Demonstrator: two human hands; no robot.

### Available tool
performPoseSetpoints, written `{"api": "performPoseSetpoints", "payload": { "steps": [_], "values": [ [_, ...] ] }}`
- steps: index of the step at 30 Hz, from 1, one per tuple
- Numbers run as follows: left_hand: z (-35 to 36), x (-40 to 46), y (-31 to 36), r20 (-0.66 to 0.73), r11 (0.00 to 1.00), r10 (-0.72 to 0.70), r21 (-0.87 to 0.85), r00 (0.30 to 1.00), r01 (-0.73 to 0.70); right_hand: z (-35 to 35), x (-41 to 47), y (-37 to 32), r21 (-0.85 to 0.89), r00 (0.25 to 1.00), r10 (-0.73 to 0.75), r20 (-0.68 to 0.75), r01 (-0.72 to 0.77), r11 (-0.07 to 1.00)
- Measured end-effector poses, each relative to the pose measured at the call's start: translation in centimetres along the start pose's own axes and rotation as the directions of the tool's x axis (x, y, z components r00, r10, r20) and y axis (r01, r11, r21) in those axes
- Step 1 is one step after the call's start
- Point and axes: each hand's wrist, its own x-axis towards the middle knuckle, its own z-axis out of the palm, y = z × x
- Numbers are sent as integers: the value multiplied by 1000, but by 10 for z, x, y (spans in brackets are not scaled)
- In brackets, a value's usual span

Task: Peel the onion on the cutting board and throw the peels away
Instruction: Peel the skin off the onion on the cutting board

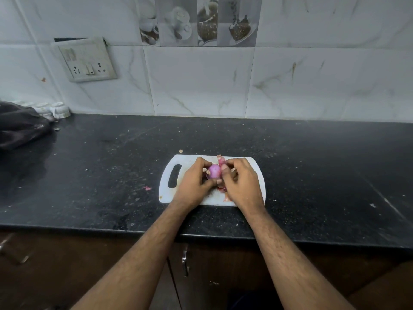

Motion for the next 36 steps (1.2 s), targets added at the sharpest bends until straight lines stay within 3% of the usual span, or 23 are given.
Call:
{"api": "performPoseSetpoints", "payload": {
  "steps": [7, 12, 16, 19, 25, 28, 31, 33, 36],
  "values": [
    [-1, 0, 1, 22, 997, 74, -36, 997, -73, 5, 5, 7, 127, 976, 179, 123, -194, 973],
    [0, 0, 1, 79, 994, 112, 11, 991, -113, 0, 5, 10, 47, 978, 209, 23, -209, 977],
    [1, -2, 3, 79, 998, 65, 4, 995, -65, 7, 8, 14, -96, 971, 234, -54, -238, 966],
    [-1, -2, 5, 53, 1000, 25, 6, 998, -26, 6, 8, 16, -69, 960, 240, -143, -252, 965],
    [0, 0, 3, 24, 999, 43, -17, 999, -42, 4, 7, 7, -117, 974, 217, -67, -224, 968],
    [0, 1, 0, 8, 997, 72, -2, 997, -72, -2, 4, 3, -56, 992, 105, -67, -109, 992],
    [-1, 1, 0, 32, 998, 56, -30, 998, -55, 1, 2, 2, -21, 999, -6, 45, 7, 1000],
    [-1, 1, -1, 26, 999, 39, -34, 999, -38, 6, 3, 5, -39, 994, 5, 112, -1, 999],
    [0, 2, 1, -9, 998, 38, 45, 999, -38, 5, 6, 8, -2, 992, 75, 98, -75, 997]
  ]
}}
